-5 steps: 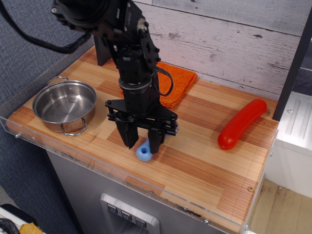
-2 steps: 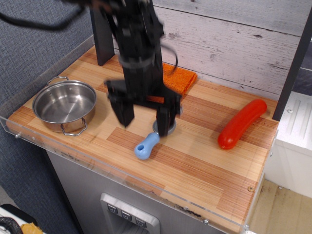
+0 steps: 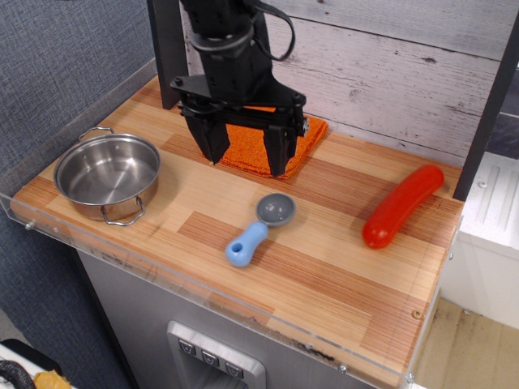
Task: Move the blue spoon and place in the middle of the counter between the bowl and red object
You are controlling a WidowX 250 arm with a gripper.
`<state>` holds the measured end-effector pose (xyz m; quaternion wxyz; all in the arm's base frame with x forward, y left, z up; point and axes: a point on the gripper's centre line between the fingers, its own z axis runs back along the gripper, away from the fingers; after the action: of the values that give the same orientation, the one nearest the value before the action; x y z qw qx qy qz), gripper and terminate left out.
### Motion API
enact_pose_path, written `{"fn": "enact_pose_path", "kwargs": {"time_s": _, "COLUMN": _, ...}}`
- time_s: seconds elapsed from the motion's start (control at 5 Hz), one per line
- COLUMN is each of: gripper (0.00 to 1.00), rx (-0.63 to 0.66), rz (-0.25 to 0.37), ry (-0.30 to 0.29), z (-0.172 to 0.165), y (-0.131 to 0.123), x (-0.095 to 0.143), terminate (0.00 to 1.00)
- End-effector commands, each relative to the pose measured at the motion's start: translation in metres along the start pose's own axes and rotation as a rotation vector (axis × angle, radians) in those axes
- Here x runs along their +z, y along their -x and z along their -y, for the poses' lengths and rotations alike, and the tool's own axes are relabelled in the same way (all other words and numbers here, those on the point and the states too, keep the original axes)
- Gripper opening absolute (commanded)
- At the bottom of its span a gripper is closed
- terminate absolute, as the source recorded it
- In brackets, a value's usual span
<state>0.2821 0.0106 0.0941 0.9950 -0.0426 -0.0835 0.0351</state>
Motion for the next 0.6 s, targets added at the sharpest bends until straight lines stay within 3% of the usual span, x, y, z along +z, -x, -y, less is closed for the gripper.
{"fn": "enact_pose_path", "kwargs": {"time_s": 0.0, "gripper": 1.00, "rx": -0.047, "rz": 0.018, "ry": -0.019, "z": 0.0057, "y": -0.0119, "x": 0.0068, "terminate": 0.00}}
{"fn": "enact_pose_path", "kwargs": {"time_s": 0.2, "gripper": 1.00, "rx": -0.051, "rz": 0.019, "ry": -0.033, "z": 0.0043, "y": -0.0116, "x": 0.0088, "terminate": 0.00}}
{"fn": "enact_pose_path", "kwargs": {"time_s": 0.4, "gripper": 1.00, "rx": -0.052, "rz": 0.023, "ry": -0.102, "z": 0.0029, "y": -0.0099, "x": 0.0116, "terminate": 0.00}}
